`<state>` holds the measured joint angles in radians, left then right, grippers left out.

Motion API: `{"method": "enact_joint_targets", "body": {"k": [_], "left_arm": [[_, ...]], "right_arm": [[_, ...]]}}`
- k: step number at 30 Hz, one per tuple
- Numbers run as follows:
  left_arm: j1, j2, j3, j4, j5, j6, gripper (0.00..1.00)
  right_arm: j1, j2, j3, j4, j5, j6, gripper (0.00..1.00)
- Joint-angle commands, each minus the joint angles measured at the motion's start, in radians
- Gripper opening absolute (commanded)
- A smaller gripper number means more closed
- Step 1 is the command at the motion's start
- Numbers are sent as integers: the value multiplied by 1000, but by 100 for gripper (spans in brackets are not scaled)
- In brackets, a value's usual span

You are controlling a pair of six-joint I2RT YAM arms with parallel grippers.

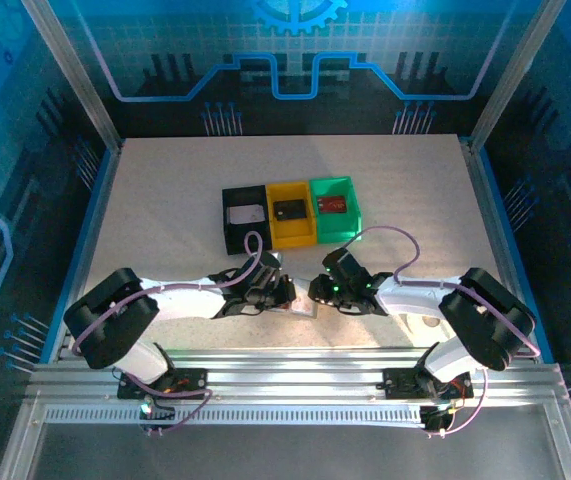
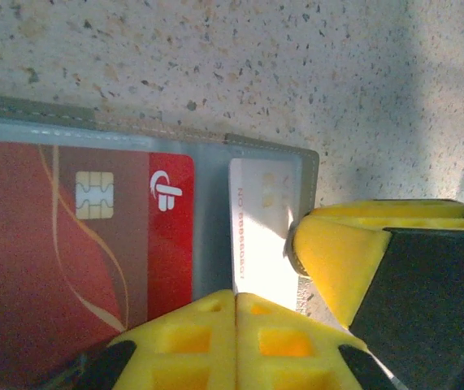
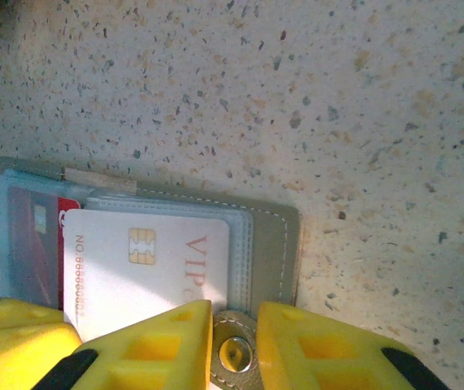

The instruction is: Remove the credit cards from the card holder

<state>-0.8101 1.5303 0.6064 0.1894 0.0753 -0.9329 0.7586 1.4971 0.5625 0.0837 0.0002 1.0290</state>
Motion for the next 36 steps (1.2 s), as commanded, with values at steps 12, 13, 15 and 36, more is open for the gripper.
{"method": "enact_joint_targets", "body": {"k": [12,13,15,36], "left_arm": [[-8,-85,-23,-35,-25,20,0],[-8,-94,-25,-41,-26,23,0],[-8,-111,-29,-54,-33,28,0],[6,-242,-64,-153,-73,55,0]], "right_arm": [[33,75,-41,-84,-10,14,23],[33,71,-41,-84,-8,14,23],[33,68,-45,-84,-8,15,22],[45,88,-54,-71,-5,8,22]]}}
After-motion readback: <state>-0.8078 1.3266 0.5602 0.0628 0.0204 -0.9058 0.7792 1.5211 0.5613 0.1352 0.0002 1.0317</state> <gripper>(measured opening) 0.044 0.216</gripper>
